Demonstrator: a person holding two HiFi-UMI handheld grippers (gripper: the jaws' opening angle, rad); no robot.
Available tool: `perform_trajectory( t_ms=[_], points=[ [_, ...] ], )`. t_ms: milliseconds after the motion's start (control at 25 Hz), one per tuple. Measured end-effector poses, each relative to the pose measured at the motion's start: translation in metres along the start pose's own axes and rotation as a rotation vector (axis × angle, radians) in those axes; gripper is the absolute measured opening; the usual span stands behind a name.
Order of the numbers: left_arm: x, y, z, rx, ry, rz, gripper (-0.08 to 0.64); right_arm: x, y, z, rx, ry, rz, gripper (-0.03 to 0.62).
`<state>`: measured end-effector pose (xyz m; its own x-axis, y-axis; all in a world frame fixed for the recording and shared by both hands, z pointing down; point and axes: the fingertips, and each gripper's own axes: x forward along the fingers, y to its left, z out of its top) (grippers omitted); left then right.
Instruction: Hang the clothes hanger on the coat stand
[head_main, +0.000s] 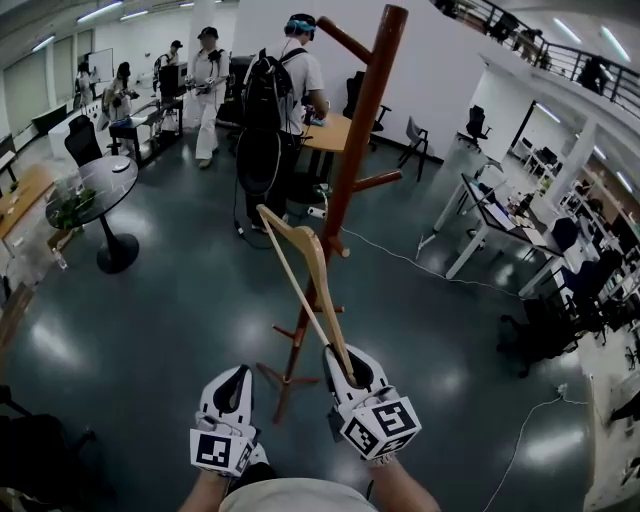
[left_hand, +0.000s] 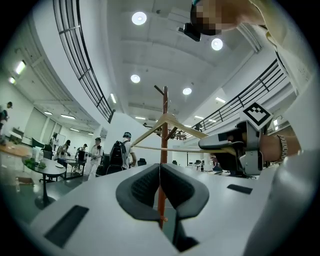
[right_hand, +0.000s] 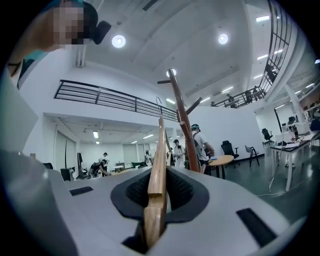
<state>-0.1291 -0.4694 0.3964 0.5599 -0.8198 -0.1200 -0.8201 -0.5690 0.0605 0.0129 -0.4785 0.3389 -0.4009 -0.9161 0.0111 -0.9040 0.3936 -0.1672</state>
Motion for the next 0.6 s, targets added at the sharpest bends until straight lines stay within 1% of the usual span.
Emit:
perform_trajectory(
  t_ms=[80,240,440,600],
  points=[
    [0.009,0.011,0.003,-0.005,-0.007,-0.032,0.014,0.016,0.003,0.019,-0.009,-0.039,0.001,0.058],
    [0.028,0.032,0.004,-0.01,-0.02,-0.078,0.014,0.039,0.0,0.065,-0.075,-0.118,-0.019,0.058],
    [0.042,0.051,0.01,-0.018,-0.021,-0.106,0.014,0.05,-0.011,0.118,-0.086,-0.219,-0.093,0.058],
    [0.048,0.048,0.007,-0.019,-0.028,-0.154,0.014,0.057,-0.023,0.147,-0.092,-0.256,-0.136,0.058]
  ],
)
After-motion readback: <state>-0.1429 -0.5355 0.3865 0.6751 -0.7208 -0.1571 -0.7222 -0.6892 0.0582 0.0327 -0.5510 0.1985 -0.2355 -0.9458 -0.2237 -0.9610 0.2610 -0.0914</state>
